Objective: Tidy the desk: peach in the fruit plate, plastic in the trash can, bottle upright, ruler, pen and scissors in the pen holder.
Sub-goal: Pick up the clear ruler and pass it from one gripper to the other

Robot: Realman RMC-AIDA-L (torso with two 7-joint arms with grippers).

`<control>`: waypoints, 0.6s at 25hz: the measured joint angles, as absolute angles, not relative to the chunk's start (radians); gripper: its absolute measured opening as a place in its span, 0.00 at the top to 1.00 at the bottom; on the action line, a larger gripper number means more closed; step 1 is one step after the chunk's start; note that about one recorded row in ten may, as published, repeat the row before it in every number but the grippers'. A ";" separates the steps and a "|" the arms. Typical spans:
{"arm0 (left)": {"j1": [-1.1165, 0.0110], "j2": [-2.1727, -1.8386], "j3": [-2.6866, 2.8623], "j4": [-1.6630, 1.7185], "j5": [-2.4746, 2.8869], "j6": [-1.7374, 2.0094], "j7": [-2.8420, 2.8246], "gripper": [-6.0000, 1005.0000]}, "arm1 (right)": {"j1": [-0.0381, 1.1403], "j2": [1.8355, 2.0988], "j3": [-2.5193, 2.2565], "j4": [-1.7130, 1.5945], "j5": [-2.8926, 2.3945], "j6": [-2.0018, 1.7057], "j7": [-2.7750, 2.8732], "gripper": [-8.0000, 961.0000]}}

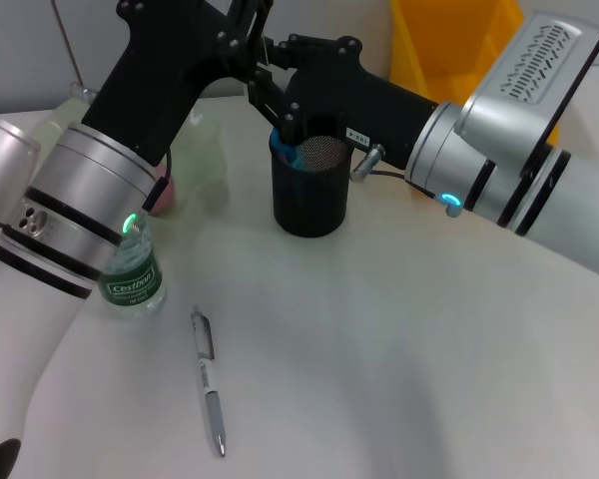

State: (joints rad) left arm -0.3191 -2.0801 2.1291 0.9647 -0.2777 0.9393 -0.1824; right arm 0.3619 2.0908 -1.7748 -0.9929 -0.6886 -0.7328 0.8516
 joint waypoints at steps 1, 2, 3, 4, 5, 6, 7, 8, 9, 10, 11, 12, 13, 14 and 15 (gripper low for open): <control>-0.319 -2.080 2.129 0.965 -0.278 0.939 -0.182 0.60 | 0.362 2.091 -1.775 -0.994 -0.689 -0.733 0.852 0.77; -0.319 -2.080 2.129 0.964 -0.278 0.939 -0.182 0.60 | 0.362 2.091 -1.775 -0.994 -0.689 -0.733 0.852 0.78; -0.319 -2.080 2.129 0.964 -0.278 0.939 -0.182 0.60 | 0.363 2.091 -1.775 -0.996 -0.689 -0.733 0.851 0.78; -0.320 -2.080 2.129 0.963 -0.278 0.939 -0.182 0.60 | 0.363 2.091 -1.775 -0.999 -0.689 -0.733 0.851 0.78; -0.320 -2.080 2.129 0.963 -0.278 0.939 -0.182 0.60 | 0.363 2.091 -1.775 -0.999 -0.689 -0.733 0.851 0.79; -0.320 -2.080 2.129 0.963 -0.278 0.939 -0.182 0.60 | 0.363 2.091 -1.775 -1.004 -0.689 -0.733 0.851 0.79; -0.320 -2.080 2.129 0.962 -0.278 0.939 -0.182 0.60 | 0.363 2.091 -1.775 -1.004 -0.689 -0.733 0.851 0.80; -0.320 -2.080 2.129 0.961 -0.278 0.939 -0.182 0.60 | 0.363 2.091 -1.775 -1.006 -0.689 -0.733 0.851 0.80; -0.320 -2.080 2.129 0.961 -0.278 0.939 -0.182 0.60 | 0.363 2.091 -1.775 -1.006 -0.689 -0.733 0.851 0.80; -0.321 -2.080 2.129 0.961 -0.278 0.939 -0.183 0.60 | 0.363 2.091 -1.775 -1.006 -0.689 -0.733 0.851 0.81; -0.321 -2.080 2.129 0.960 -0.278 0.939 -0.183 0.60 | 0.364 2.091 -1.775 -1.007 -0.688 -0.733 0.851 0.81; -0.321 -2.080 2.129 0.960 -0.278 0.939 -0.183 0.60 | 0.364 2.091 -1.775 -1.007 -0.688 -0.733 0.851 0.81; -0.322 -2.080 2.129 0.958 -0.278 0.939 -0.183 0.60 | 0.364 2.091 -1.775 -1.006 -0.682 -0.735 0.848 0.82; -0.322 -2.080 2.129 0.958 -0.278 0.939 -0.183 0.60 | 0.364 2.091 -1.775 -1.006 -0.682 -0.735 0.848 0.82; -0.324 -2.080 2.129 0.956 -0.278 0.939 -0.183 0.60 | 0.365 2.091 -1.775 -1.005 -0.674 -0.736 0.841 0.83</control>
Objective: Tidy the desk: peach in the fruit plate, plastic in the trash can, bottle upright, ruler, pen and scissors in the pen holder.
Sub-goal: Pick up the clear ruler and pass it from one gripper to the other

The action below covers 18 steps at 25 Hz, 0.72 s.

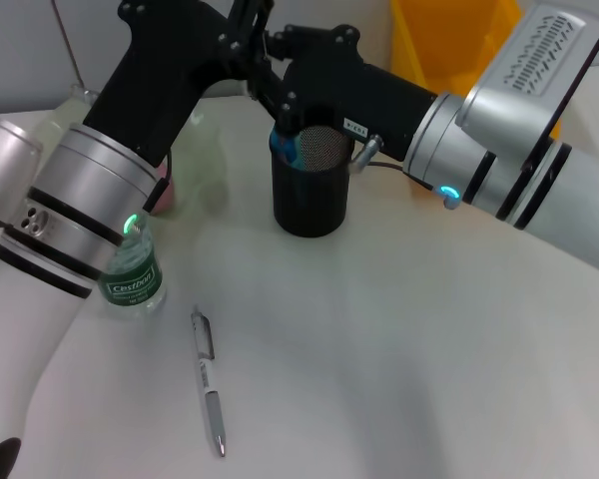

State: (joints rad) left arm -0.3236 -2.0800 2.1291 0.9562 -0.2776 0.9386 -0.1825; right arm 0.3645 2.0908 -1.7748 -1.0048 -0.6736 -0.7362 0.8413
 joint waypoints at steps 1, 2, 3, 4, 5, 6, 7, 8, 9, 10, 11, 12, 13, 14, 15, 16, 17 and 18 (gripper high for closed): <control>-0.327 -2.080 2.129 0.953 -0.278 0.939 -0.183 0.60 | 0.365 2.091 -1.778 -1.002 -0.645 -0.739 0.817 0.83; -0.327 -2.080 2.129 0.953 -0.278 0.939 -0.183 0.60 | 0.365 2.091 -1.778 -1.002 -0.645 -0.739 0.817 0.83; -0.328 -2.080 2.129 0.952 -0.278 0.939 -0.183 0.60 | 0.366 2.091 -1.784 -1.001 -0.623 -0.740 0.798 0.83; -0.328 -2.080 2.129 0.951 -0.278 0.939 -0.183 0.60 | 0.366 2.091 -1.784 -1.001 -0.623 -0.740 0.798 0.83; -0.328 -2.080 2.129 0.951 -0.278 0.939 -0.183 0.60 | 0.366 2.091 -1.787 -1.000 -0.618 -0.739 0.794 0.84; -0.329 -2.080 2.129 0.951 -0.278 0.939 -0.183 0.60 | 0.368 2.091 -1.789 -0.999 -0.616 -0.737 0.792 0.84; -0.329 -2.080 2.129 0.951 -0.278 0.939 -0.183 0.60 | 0.368 2.091 -1.789 -0.999 -0.616 -0.737 0.792 0.84; -0.329 -2.080 2.129 0.951 -0.278 0.939 -0.183 0.60 | 0.369 2.091 -1.790 -0.998 -0.616 -0.735 0.792 0.84; -0.330 -2.080 2.129 0.951 -0.278 0.939 -0.183 0.60 | 0.369 2.091 -1.790 -0.998 -0.616 -0.735 0.792 0.84; -0.330 -2.080 2.129 0.951 -0.278 0.939 -0.183 0.60 | 0.370 2.091 -1.791 -0.998 -0.616 -0.735 0.792 0.84; -0.330 -2.080 2.129 0.951 -0.278 0.939 -0.183 0.60 | 0.371 2.091 -1.791 -0.997 -0.615 -0.734 0.792 0.85; -0.330 -2.080 2.129 0.951 -0.278 0.939 -0.183 0.60 | 0.371 2.091 -1.791 -0.997 -0.615 -0.734 0.792 0.85; -0.330 -2.080 2.129 0.951 -0.278 0.939 -0.183 0.60 | 0.371 2.091 -1.792 -0.997 -0.613 -0.734 0.792 0.85; -0.330 -2.080 2.129 0.951 -0.278 0.940 -0.183 0.60 | 0.371 2.091 -1.792 -0.997 -0.613 -0.734 0.792 0.86; -0.330 -2.080 2.129 0.951 -0.278 0.940 -0.183 0.60 | 0.371 2.091 -1.792 -0.997 -0.612 -0.734 0.792 0.87; -0.330 -2.080 2.129 0.950 -0.279 0.940 -0.183 0.60 | 0.371 2.091 -1.792 -0.997 -0.612 -0.734 0.792 0.88; -0.330 -2.080 2.129 0.949 -0.279 0.941 -0.183 0.60 | 0.371 2.091 -1.792 -0.997 -0.612 -0.734 0.792 0.89; -0.331 -2.080 2.129 0.943 -0.279 0.943 -0.183 0.60 | 0.371 2.091 -1.792 -0.997 -0.612 -0.733 0.795 0.90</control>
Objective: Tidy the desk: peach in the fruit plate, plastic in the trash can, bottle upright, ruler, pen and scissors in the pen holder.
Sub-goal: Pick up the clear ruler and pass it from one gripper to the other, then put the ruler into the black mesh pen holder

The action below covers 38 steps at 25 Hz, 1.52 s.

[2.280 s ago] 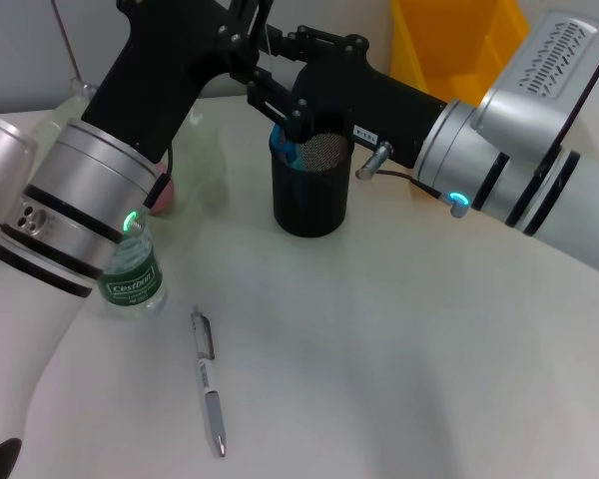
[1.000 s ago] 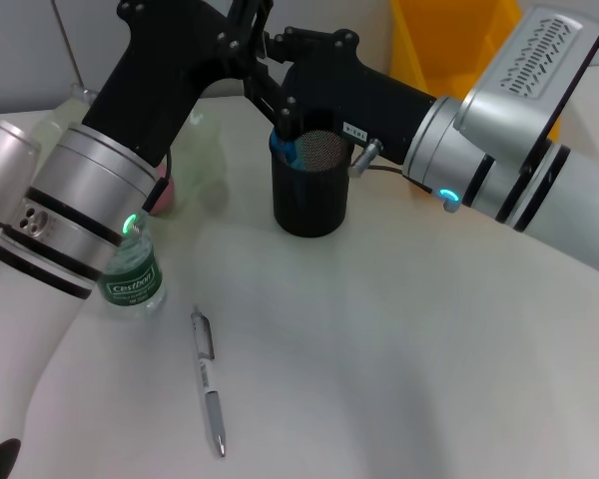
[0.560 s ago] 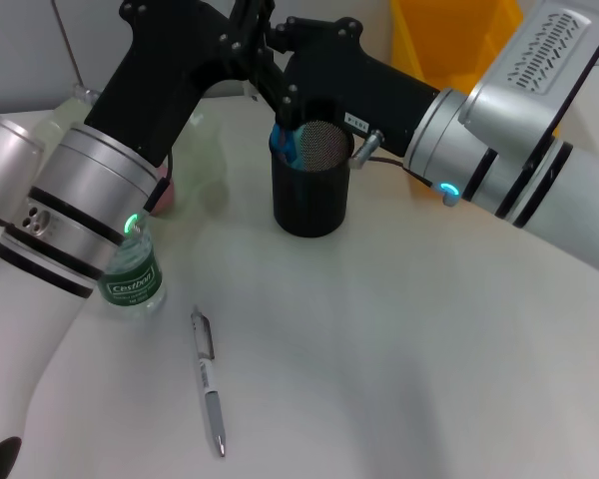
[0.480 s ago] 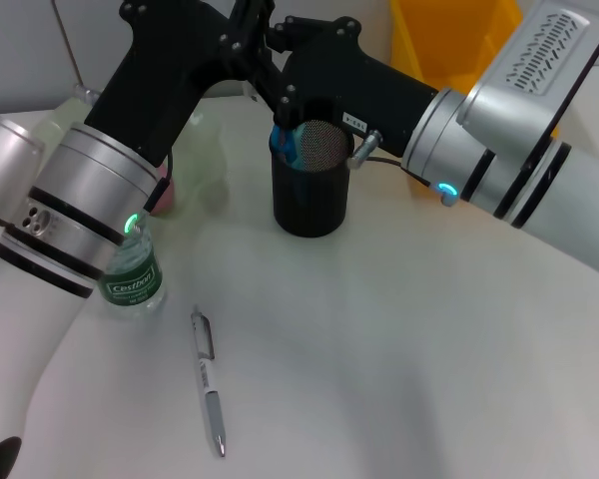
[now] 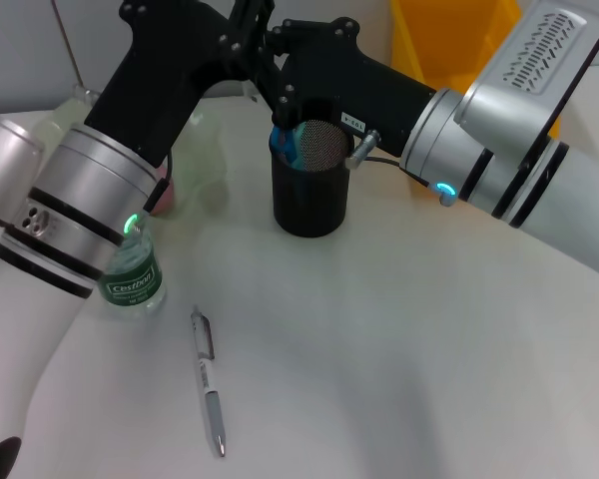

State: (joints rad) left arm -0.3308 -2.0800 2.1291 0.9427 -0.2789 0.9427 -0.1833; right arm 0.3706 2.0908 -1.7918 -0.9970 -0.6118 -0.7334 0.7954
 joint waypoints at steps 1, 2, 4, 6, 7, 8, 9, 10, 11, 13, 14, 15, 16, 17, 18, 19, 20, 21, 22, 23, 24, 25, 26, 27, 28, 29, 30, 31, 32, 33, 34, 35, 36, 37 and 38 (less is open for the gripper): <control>-0.331 -2.080 2.129 0.941 -0.279 0.943 -0.184 0.60 | 0.371 2.091 -1.792 -0.997 -0.612 -0.733 0.795 0.90; -0.331 -2.080 2.129 0.941 -0.279 0.943 -0.184 0.60 | 0.370 2.091 -1.792 -0.997 -0.612 -0.733 0.796 0.91; -0.331 -2.080 2.129 0.939 -0.279 0.944 -0.186 0.60 | 0.370 2.091 -1.792 -0.997 -0.610 -0.733 0.798 0.93; -0.331 -2.080 2.130 0.938 -0.279 0.945 -0.188 0.60 | 0.370 2.091 -1.792 -0.997 -0.602 -0.733 0.798 0.93; -0.331 -2.080 2.130 0.937 -0.279 0.945 -0.189 0.60 | 0.370 2.091 -1.792 -0.997 -0.595 -0.733 0.798 0.94; -0.331 -2.080 2.130 0.937 -0.279 0.945 -0.189 0.60 | 0.370 2.091 -1.792 -0.997 -0.586 -0.733 0.798 0.94; -0.331 -2.080 2.131 0.937 -0.279 0.945 -0.189 0.60 | 0.370 2.091 -1.792 -0.997 -0.586 -0.733 0.798 0.94; -0.331 -2.080 2.131 0.937 -0.279 0.945 -0.189 0.60 | 0.370 2.091 -1.792 -0.997 -0.584 -0.733 0.798 0.95; -0.331 -2.080 2.132 0.937 -0.279 0.945 -0.189 0.60 | 0.370 2.091 -1.792 -0.997 -0.584 -0.733 0.798 0.95; -0.332 -2.080 2.132 0.937 -0.280 0.946 -0.192 0.60 | 0.370 2.091 -1.792 -0.997 -0.584 -0.733 0.796 0.96; -0.332 -2.080 2.132 0.937 -0.280 0.946 -0.192 0.60 | 0.370 2.091 -1.792 -0.997 -0.584 -0.733 0.796 0.96; -0.331 -2.080 2.132 0.937 -0.280 0.946 -0.194 0.59 | 0.370 2.091 -1.792 -0.997 -0.584 -0.733 0.795 0.96; -0.331 -2.080 2.132 0.937 -0.280 0.946 -0.194 0.59 | 0.370 2.091 -1.792 -0.997 -0.584 -0.733 0.795 0.96; -0.331 -2.080 2.133 0.937 -0.280 0.946 -0.195 0.59 | 0.370 2.091 -1.792 -0.997 -0.584 -0.733 0.795 0.96; -0.331 -2.080 2.134 0.937 -0.281 0.948 -0.197 0.59 | 0.370 2.091 -1.792 -0.997 -0.583 -0.733 0.795 0.96; -0.331 -2.080 2.134 0.937 -0.281 0.948 -0.197 0.59 | 0.370 2.091 -1.792 -0.997 -0.583 -0.733 0.795 0.97; -0.331 -2.080 2.134 0.937 -0.281 0.950 -0.198 0.59 | 0.370 2.091 -1.792 -0.997 -0.583 -0.734 0.795 0.97; -0.331 -2.080 2.135 0.936 -0.281 0.952 -0.200 0.59 | 0.370 2.091 -1.792 -0.997 -0.583 -0.734 0.796 0.97; -0.331 -2.080 2.135 0.935 -0.281 0.955 -0.204 0.59 | 0.370 2.091 -1.792 -0.997 -0.583 -0.734 0.797 0.97; -0.331 -2.080 2.135 0.935 -0.281 0.958 -0.206 0.59 | 0.370 2.091 -1.791 -0.997 -0.582 -0.733 0.798 0.97; -0.331 -2.080 2.136 0.933 -0.281 0.961 -0.209 0.59 | 0.370 2.091 -1.791 -0.997 -0.582 -0.733 0.798 0.97; -0.331 -2.080 2.137 0.931 -0.281 0.964 -0.210 0.59 | 0.371 2.091 -1.791 -0.996 -0.582 -0.733 0.798 0.97; -0.331 -2.080 2.137 0.930 -0.281 0.964 -0.210 0.59 | 0.371 2.091 -1.791 -0.996 -0.582 -0.733 0.798 0.97; -0.331 -2.080 2.138 0.930 -0.281 0.965 -0.210 0.59 | 0.371 2.091 -1.791 -0.996 -0.582 -0.733 0.798 0.97; -0.331 -2.080 2.139 0.929 -0.281 0.968 -0.210 0.58 | 0.372 2.091 -1.791 -0.996 -0.582 -0.733 0.798 0.98; -0.331 -2.080 2.139 0.929 -0.281 0.968 -0.210 0.57 | 0.372 2.091 -1.791 -0.996 -0.582 -0.733 0.798 0.98; -0.331 -2.080 2.139 0.928 -0.281 0.970 -0.210 0.56 | 0.372 2.091 -1.791 -0.995 -0.582 -0.733 0.798 0.98; -0.331 -2.080 2.139 0.927 -0.281 0.972 -0.210 0.55 | 0.373 2.091 -1.791 -0.995 -0.582 -0.733 0.798 0.98; -0.330 -2.080 2.139 0.927 -0.281 0.976 -0.210 0.54 | 0.373 2.091 -1.791 -0.994 -0.582 -0.733 0.799 0.98; -0.328 -2.080 2.139 0.926 -0.281 0.982 -0.210 0.54 | 0.373 2.091 -1.789 -0.994 -0.582 -0.733 0.799 0.98; -0.324 -2.080 2.139 0.926 -0.280 0.994 -0.211 0.53 | 0.373 2.091 -1.789 -0.994 -0.582 -0.733 0.799 0.98; -0.319 -2.079 2.139 0.926 -0.280 1.009 -0.216 0.53 | 0.371 2.091 -1.783 -0.993 -0.582 -0.734 0.800 0.98; -0.319 -2.079 2.139 0.926 -0.280 1.009 -0.216 0.53 | 0.371 2.091 -1.783 -0.993 -0.582 -0.734 0.800 0.98; -0.314 -2.078 2.139 0.926 -0.280 1.021 -0.223 0.53 | 0.369 2.091 -1.779 -0.993 -0.582 -0.734 0.800 0.98; -0.304 -2.075 2.137 0.926 -0.275 1.041 -0.253 0.49 | 0.365 2.091 -1.767 -0.991 -0.582 -0.736 0.801 0.98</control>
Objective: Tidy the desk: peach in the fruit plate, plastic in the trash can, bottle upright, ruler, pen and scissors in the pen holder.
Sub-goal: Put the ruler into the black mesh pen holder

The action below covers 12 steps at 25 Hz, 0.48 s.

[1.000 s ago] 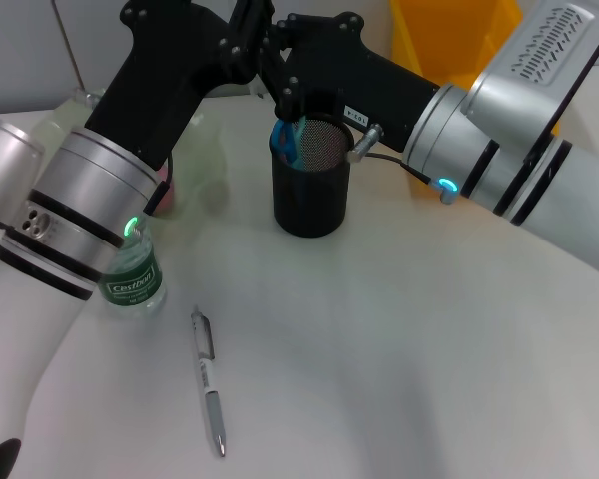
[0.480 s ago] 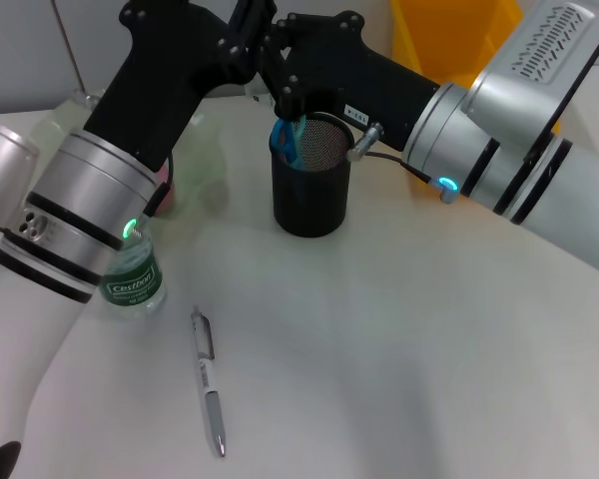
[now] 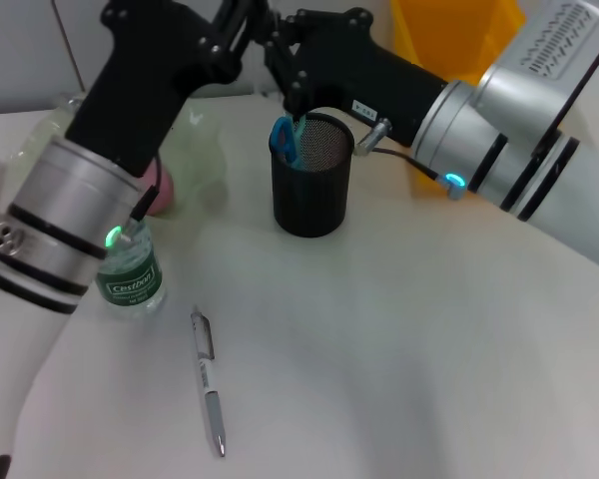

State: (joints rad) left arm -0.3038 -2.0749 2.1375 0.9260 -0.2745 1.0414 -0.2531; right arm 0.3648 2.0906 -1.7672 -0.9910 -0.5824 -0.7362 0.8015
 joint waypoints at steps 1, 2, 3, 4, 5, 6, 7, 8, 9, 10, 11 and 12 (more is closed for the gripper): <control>-0.304 -2.075 2.137 0.926 -0.275 1.041 -0.253 0.46 | 0.365 2.091 -1.767 -0.991 -0.582 -0.736 0.801 0.98; -0.298 -2.073 2.137 0.925 -0.272 1.051 -0.272 0.43 | 0.360 2.090 -1.754 -0.987 -0.582 -0.740 0.804 0.98; -0.291 -2.071 2.136 0.925 -0.269 1.060 -0.292 0.39 | 0.360 2.090 -1.754 -0.987 -0.582 -0.740 0.804 0.98; -0.286 -2.069 2.136 0.924 -0.269 1.065 -0.304 0.36 | 0.355 2.089 -1.746 -0.982 -0.582 -0.740 0.806 0.98; -0.275 -2.067 2.135 0.923 -0.262 1.076 -0.317 0.32 | 0.350 2.088 -1.732 -0.970 -0.582 -0.742 0.807 0.98; -0.264 -2.066 2.132 0.923 -0.250 1.086 -0.327 0.31 | 0.350 2.088 -1.732 -0.970 -0.582 -0.742 0.807 0.98; -0.252 -2.065 2.129 0.923 -0.237 1.096 -0.337 0.30 | 0.349 2.088 -1.726 -0.961 -0.581 -0.742 0.808 0.98; -0.252 -2.065 2.129 0.923 -0.237 1.096 -0.337 0.29 | 0.349 2.087 -1.722 -0.950 -0.579 -0.742 0.812 0.98; -0.242 -2.064 2.124 0.923 -0.220 1.105 -0.348 0.28 | 0.351 2.085 -1.720 -0.937 -0.576 -0.742 0.817 0.98; -0.210 -2.061 2.102 0.923 -0.139 1.136 -0.407 0.27 | 0.361 2.083 -1.717 -0.907 -0.572 -0.742 0.832 0.98; -0.210 -2.061 2.102 0.923 -0.139 1.136 -0.407 0.26 | 0.361 2.083 -1.717 -0.907 -0.572 -0.742 0.832 0.98; -0.203 -2.058 2.090 0.923 -0.100 1.144 -0.437 0.25 | 0.365 2.082 -1.715 -0.894 -0.571 -0.741 0.839 0.98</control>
State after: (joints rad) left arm -0.2030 -2.0576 2.0905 0.9233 -0.1000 1.1442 -0.4370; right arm 0.3653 2.0823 -1.7146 -0.8944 -0.5715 -0.7415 0.8386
